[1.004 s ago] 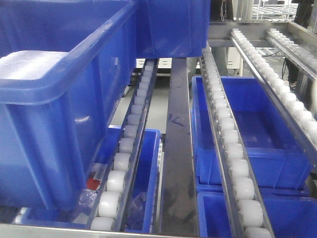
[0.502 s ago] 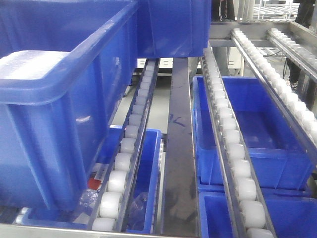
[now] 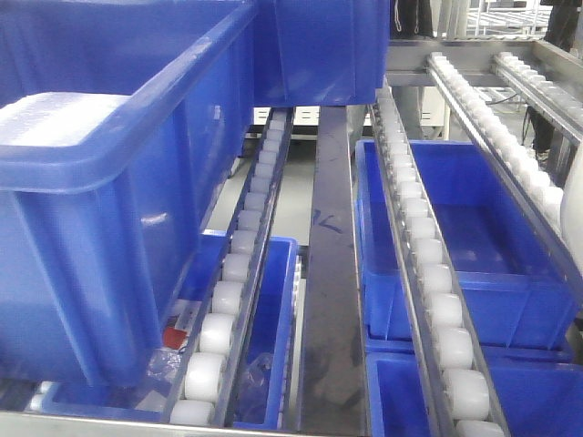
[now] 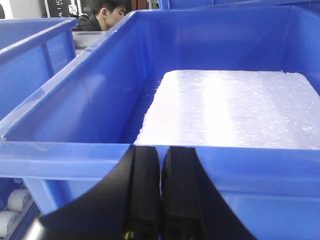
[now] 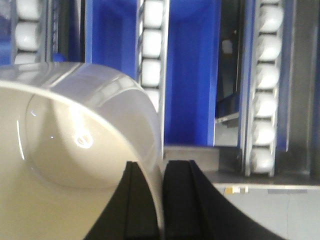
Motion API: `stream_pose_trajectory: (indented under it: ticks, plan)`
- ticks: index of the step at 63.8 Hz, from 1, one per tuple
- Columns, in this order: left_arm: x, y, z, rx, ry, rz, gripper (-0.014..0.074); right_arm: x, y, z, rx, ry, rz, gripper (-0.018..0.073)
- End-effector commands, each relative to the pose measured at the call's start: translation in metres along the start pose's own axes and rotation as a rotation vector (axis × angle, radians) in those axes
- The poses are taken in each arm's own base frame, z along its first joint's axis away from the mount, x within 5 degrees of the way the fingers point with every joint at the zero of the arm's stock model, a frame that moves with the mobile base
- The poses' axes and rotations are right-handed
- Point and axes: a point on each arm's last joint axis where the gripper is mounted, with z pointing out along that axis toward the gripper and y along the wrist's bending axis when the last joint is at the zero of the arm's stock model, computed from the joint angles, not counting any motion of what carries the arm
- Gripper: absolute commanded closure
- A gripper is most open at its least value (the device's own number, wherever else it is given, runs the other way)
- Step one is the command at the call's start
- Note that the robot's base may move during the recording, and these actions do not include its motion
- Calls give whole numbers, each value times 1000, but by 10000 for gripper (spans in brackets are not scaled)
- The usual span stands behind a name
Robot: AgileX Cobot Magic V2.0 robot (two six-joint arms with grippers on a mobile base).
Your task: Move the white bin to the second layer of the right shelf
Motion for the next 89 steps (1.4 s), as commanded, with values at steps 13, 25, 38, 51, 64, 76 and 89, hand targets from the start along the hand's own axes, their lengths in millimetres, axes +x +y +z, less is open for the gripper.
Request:
stream_pose_trajectory:
  ticks: [13, 25, 38, 51, 64, 76, 89]
  plan:
    - [4, 0, 0, -4, -64, -9, 512, -29, 0, 18, -39, -36, -37, 501]
    - [4, 0, 0, -4, -64, -9, 512, -35, 3, 41, -55, -25, -30, 501]
    - [4, 0, 0, -4, -64, -9, 512, -27, 7, 61, -87, -5, -10, 501]
    - [4, 0, 0, -4, -64, -9, 512, -16, 7, 74, -91, -1, -11, 501]
    - [4, 0, 0, -4, -64, -9, 512, -7, 7, 83, -103, 13, 1, 501]
    - [4, 0, 0, -4, -64, -9, 512, -6, 7, 85, -99, 23, 21, 501]
    - [4, 0, 0, -4, -64, -9, 512, -7, 8, 98, -85, 73, 20, 500]
